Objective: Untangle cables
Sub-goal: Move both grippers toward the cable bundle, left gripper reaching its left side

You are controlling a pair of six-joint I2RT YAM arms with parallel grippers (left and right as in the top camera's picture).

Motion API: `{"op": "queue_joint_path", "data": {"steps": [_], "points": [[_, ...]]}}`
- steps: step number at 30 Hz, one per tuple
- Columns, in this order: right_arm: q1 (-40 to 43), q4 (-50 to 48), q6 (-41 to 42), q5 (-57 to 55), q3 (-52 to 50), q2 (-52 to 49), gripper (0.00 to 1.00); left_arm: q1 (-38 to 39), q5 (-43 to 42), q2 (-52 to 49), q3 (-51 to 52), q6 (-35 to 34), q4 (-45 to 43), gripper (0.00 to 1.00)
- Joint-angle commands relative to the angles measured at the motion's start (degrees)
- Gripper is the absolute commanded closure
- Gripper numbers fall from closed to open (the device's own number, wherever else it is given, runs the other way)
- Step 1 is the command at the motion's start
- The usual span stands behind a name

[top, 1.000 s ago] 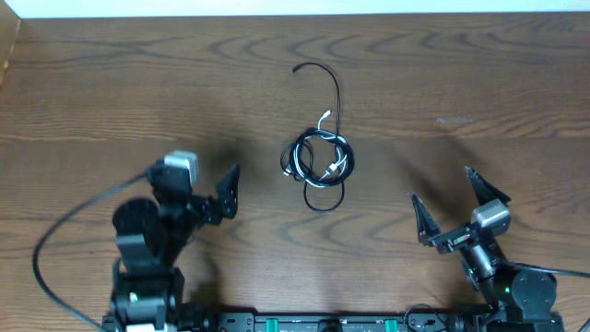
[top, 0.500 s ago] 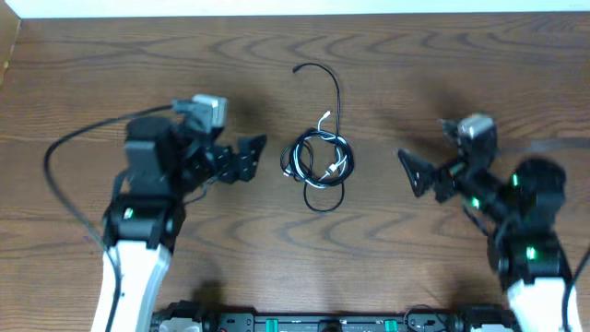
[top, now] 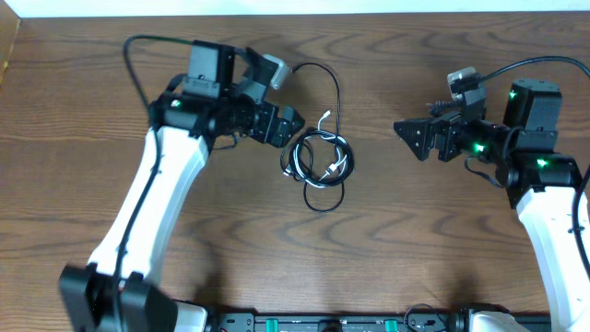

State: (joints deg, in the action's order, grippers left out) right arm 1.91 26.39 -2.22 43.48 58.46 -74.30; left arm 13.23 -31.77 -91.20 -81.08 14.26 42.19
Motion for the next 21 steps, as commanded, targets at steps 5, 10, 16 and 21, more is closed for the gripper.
{"op": "queue_joint_path", "data": {"steps": [5, 10, 16, 21], "points": [[0.1, 0.5, -1.3, 2.3, 0.5, -1.1, 0.01, 0.2, -4.2, -13.3, -0.7, 16.2, 0.4, 0.08], [0.1, 0.7, -1.7, 1.9, 0.5, -1.2, 0.01, 0.2, -4.2, -20.2, -0.7, 17.2, -0.3, 0.23], [0.0, 0.9, -1.7, 1.4, 0.5, -1.5, 0.01, 0.2, -1.8, -25.5, -0.7, 17.3, -1.4, 0.30], [-0.2, 0.9, -1.7, 0.4, 0.5, -1.5, 0.01, 0.2, -1.4, -26.7, -0.6, 17.3, -2.4, 0.61]]}}
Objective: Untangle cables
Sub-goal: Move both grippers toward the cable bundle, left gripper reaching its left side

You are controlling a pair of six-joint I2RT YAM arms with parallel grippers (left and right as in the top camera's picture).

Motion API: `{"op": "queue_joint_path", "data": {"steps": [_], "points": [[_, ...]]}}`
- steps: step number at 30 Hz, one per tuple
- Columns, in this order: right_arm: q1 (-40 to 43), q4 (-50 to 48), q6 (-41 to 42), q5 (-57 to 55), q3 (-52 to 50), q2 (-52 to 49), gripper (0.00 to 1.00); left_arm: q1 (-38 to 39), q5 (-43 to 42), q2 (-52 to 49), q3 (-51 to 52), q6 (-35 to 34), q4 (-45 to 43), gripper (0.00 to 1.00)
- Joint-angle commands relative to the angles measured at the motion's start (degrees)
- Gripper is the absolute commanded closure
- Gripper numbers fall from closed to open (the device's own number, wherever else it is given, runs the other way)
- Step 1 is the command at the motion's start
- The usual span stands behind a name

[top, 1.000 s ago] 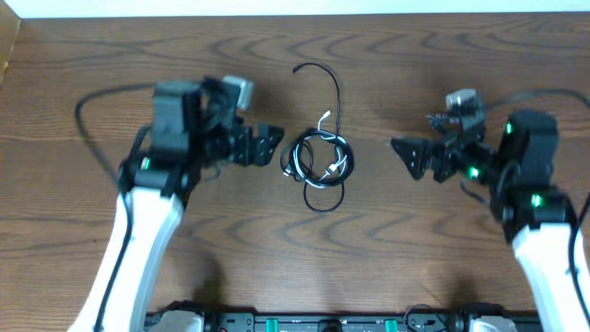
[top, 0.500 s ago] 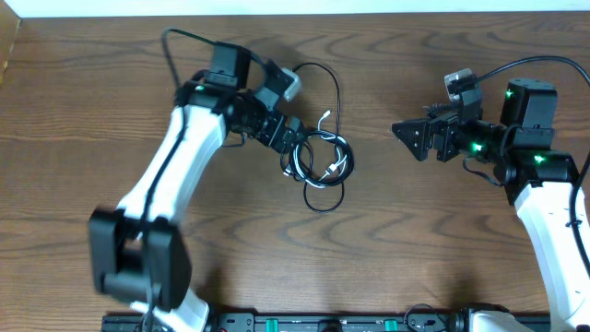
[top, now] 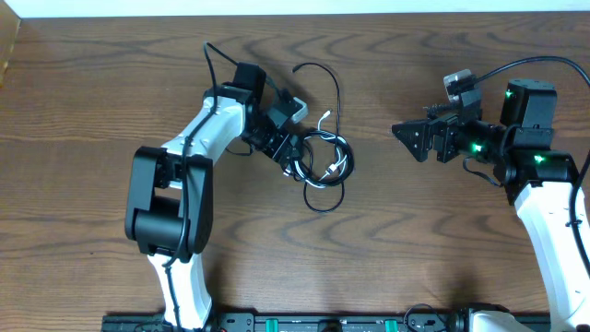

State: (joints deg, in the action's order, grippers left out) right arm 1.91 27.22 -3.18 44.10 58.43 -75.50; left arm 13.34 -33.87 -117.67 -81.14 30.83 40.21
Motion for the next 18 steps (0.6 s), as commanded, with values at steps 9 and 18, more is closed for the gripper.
{"op": "queue_joint_path", "data": {"steps": [9, 18], "points": [[-1.8, 0.0, -0.7, -0.2, 0.5, -0.3, 0.04, 0.1, 0.4, 4.2, -1.7, -6.3, -1.4, 0.93], [-7.5, -5.4, 8.0, -3.3, 0.5, -0.3, 0.16, 0.4, -0.7, 23.1, -1.7, -16.7, -1.7, 0.93]]}}
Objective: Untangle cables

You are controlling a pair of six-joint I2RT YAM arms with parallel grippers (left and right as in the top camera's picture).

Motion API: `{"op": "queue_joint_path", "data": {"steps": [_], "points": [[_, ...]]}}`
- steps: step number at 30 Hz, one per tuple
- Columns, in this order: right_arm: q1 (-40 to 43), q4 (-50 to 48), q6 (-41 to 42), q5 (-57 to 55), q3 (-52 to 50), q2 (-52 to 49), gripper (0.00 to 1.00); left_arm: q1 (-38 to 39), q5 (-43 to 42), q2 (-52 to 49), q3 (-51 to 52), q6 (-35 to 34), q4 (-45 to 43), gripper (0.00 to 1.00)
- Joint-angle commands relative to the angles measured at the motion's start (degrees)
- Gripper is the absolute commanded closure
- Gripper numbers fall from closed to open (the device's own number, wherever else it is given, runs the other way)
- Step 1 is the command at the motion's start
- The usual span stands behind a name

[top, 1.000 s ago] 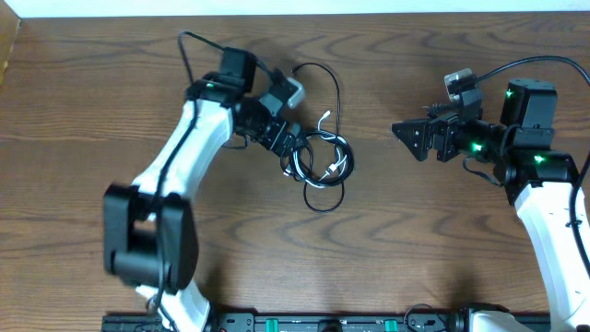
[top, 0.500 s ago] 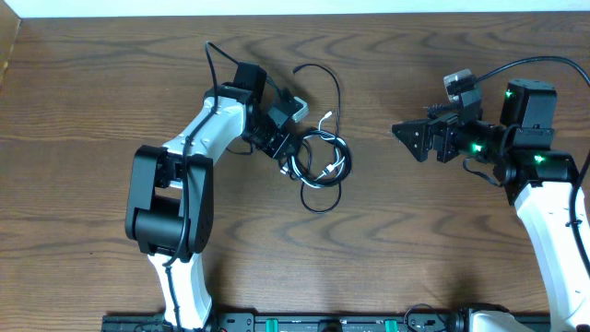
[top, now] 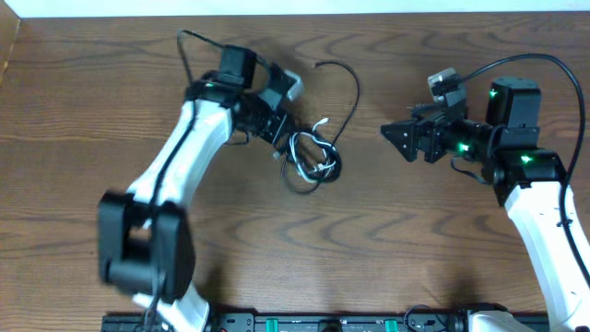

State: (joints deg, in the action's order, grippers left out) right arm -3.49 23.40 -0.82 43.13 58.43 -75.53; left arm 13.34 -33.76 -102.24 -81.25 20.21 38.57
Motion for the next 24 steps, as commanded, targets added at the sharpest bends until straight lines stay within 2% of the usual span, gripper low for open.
{"op": "queue_joint_path", "data": {"steps": [1, 5, 10, 17, 24], "points": [[-2.9, -2.4, 8.0, -3.8, 0.5, -0.3, 0.17, 0.5, -0.8, 9.1, -1.6, -6.5, -0.1, 0.92], [-5.9, -5.2, 14.0, -7.2, 0.5, -0.3, 0.21, 1.3, -0.8, 13.9, -1.6, -8.0, -0.1, 0.93], [-8.7, -6.1, 15.2, -8.7, 0.5, -0.8, 0.22, 1.2, -1.0, 15.9, -1.6, -13.7, -2.7, 0.93], [-13.0, -9.7, 15.6, -8.5, 0.5, -4.4, 0.21, 1.2, -11.0, 16.1, -1.6, -19.6, -10.8, 0.93], [-14.0, -12.3, 15.5, -8.5, 0.5, -8.4, 0.20, 1.2, -13.8, 16.3, -1.6, -27.0, -18.2, 0.93]]}}
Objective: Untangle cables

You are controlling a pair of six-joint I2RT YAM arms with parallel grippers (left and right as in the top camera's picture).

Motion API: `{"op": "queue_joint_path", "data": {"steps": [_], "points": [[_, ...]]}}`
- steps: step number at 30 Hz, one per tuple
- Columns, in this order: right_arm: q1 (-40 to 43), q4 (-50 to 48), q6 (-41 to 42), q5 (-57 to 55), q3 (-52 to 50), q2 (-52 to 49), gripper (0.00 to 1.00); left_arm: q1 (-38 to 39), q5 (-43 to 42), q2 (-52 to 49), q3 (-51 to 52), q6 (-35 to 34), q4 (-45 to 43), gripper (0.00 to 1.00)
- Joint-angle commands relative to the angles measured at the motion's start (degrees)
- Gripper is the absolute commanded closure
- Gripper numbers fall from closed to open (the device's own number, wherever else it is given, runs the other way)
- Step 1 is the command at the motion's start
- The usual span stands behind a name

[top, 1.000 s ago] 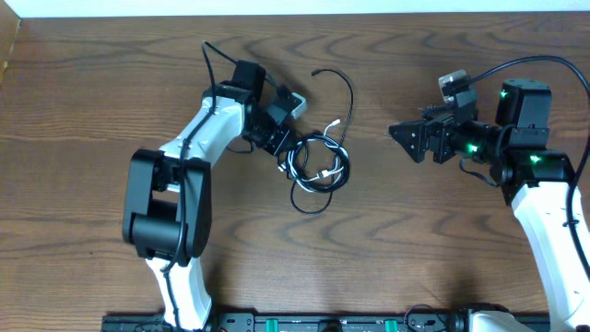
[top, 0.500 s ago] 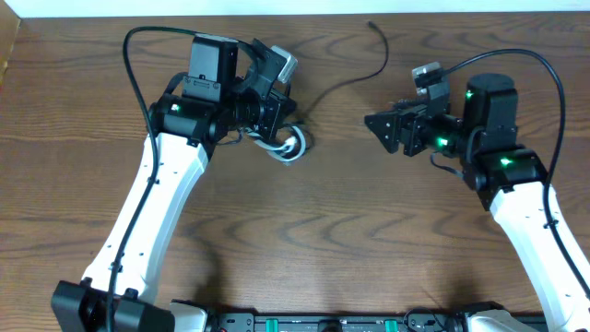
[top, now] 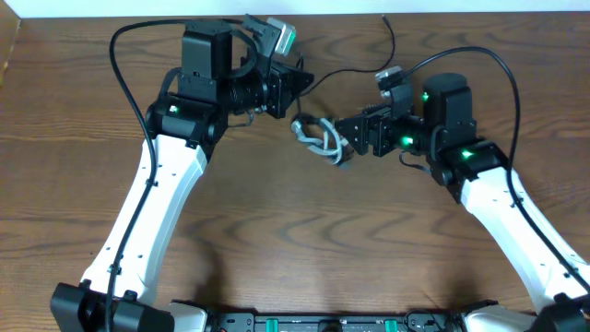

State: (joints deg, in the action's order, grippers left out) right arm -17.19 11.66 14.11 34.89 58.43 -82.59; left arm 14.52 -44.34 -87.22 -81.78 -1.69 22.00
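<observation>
The tangled cables form a small bundle of grey and white loops at the table's middle, apparently lifted off the wood. One black cable runs from the bundle's top toward the far edge. My left gripper is just above the bundle, shut on the black cable where it leaves the loops. My right gripper is at the bundle's right edge, its fingers looking spread and touching the loops.
The brown wooden table carries nothing else. The black cable's free end reaches the far edge. Each arm's own black supply cable arcs above it. A black rail lines the near edge.
My left gripper has moved up and right with the cable, and the bundle has followed it rightward. My right gripper has moved left from well clear of the bundle to touching its right side.
My left gripper first stood just left of the flat bundle, then was down at its left edge. Later it held the cables and the bundle had shifted. The right gripper stayed off to the right throughout, and now both grippers meet at the raised bundle.
</observation>
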Motion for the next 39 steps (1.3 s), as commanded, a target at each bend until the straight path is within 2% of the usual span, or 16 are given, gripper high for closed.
{"op": "queue_joint_path", "data": {"steps": [1, 8, 12, 21, 28, 34, 37, 39], "points": [[-0.3, -0.6, 0.4, -0.2, 0.5, -1.7, 0.18, 0.0, -3.3, 1.4, -1.1, -5.7, -2.0, 0.93], [-0.9, -0.8, -4.6, 0.8, 0.5, -3.6, 0.14, 0.0, -7.3, 2.2, -1.1, -6.9, -3.9, 0.93], [-2.1, -3.1, -4.8, 1.2, 0.5, -5.8, 0.14, 0.0, -8.2, 2.7, -1.1, -9.7, -5.5, 0.93], [-5.4, -8.9, -6.1, 6.3, 0.5, -10.6, 0.11, 0.0, -8.2, 3.1, -1.1, -9.9, -5.9, 0.93], [-5.9, -9.2, -6.0, 6.9, 0.5, -13.0, 0.13, 0.0, -8.2, 3.2, -1.1, -10.5, -6.6, 0.93], [-6.1, -10.4, -4.9, 7.3, 0.5, -14.3, 0.32, 0.0, -8.2, 3.2, -1.1, -12.0, -7.6, 0.93], [-6.1, -11.3, -2.7, 7.7, 0.5, -14.3, 0.51, 0.0, -8.2, 3.2, -1.1, -12.2, -7.6, 0.93], [-6.0, -11.5, -1.7, 7.6, 0.5, -14.3, 0.61, 0.0, -8.1, 3.2, -1.1, -12.2, -7.6, 0.93]]}}
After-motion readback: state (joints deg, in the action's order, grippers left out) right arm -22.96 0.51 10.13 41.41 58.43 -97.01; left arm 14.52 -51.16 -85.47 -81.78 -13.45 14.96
